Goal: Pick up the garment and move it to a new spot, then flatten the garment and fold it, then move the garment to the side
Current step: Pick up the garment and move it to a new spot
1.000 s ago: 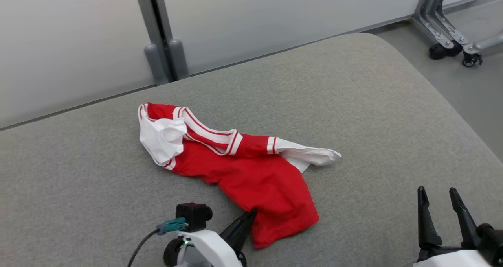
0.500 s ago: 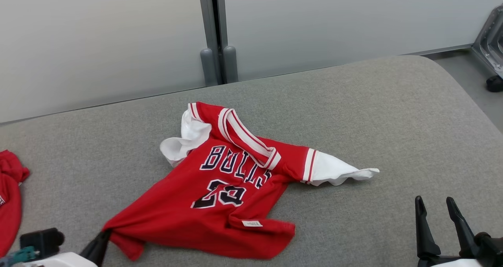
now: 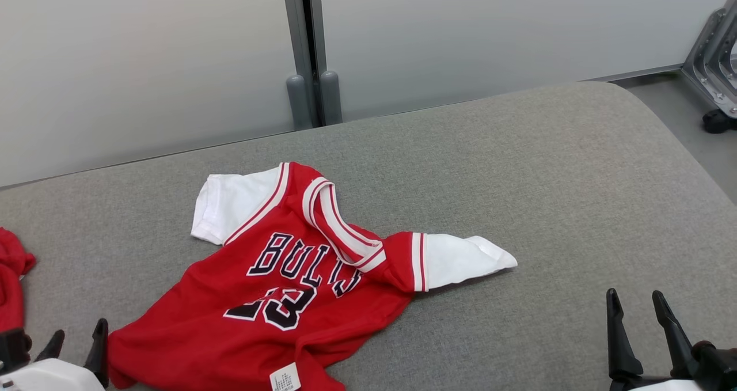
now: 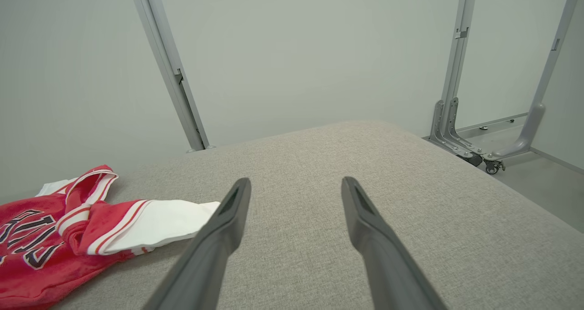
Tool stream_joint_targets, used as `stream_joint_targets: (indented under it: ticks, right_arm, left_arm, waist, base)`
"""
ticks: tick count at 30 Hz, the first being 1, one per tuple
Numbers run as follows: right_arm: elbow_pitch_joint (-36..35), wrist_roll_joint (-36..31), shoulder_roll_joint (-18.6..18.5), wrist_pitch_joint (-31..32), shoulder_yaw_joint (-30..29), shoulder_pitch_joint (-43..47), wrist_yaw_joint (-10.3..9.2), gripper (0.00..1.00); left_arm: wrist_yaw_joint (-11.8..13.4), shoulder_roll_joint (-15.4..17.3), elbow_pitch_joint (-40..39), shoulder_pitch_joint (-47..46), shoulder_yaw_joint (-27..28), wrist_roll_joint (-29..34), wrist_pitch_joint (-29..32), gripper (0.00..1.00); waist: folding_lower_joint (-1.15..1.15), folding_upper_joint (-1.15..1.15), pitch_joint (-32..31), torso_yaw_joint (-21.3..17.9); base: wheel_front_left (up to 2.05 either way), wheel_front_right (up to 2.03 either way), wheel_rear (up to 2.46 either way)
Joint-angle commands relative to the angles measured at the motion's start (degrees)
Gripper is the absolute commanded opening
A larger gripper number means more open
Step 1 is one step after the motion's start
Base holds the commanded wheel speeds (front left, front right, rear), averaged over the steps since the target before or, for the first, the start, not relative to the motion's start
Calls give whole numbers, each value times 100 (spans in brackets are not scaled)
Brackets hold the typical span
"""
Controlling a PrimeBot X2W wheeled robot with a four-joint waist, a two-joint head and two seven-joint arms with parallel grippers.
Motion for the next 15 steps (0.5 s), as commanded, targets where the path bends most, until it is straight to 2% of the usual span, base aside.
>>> stream_joint_targets:
  ticks: [1,4,8,12,15]
  right_arm:
    - [1,-2,-32,-2,-39,62,-2,100]
    - [-10,-10,-32,-3,-52,57,-2,100]
    - [-1,-10,-30,-2,3,-30,-2,100]
    - [-25,-2,-30,-2,120,-176,-2,100]
    - [-20,51,-31,-2,205,-277,-2,100]
  left_arm:
    - [142,109,-135,8,58,103,-40,100]
    - [330,142,-625,-61,184,206,-236,100]
    - [288,-20,-1409,-291,-125,306,-58,100]
    - [137,-379,-1599,-721,-678,385,321,100]
    - [-10,-869,-1315,-1104,-1139,438,530,100]
  waist:
    - [0,0,2,-24]
    - [0,0,19,-50]
    - [0,0,77,-134]
    - [0,0,235,-339]
    - [0,0,372,-548]
  base:
    - [0,0,0]
    - [0,0,0]
    - [0,0,0]
    - [0,0,0]
    - [0,0,0]
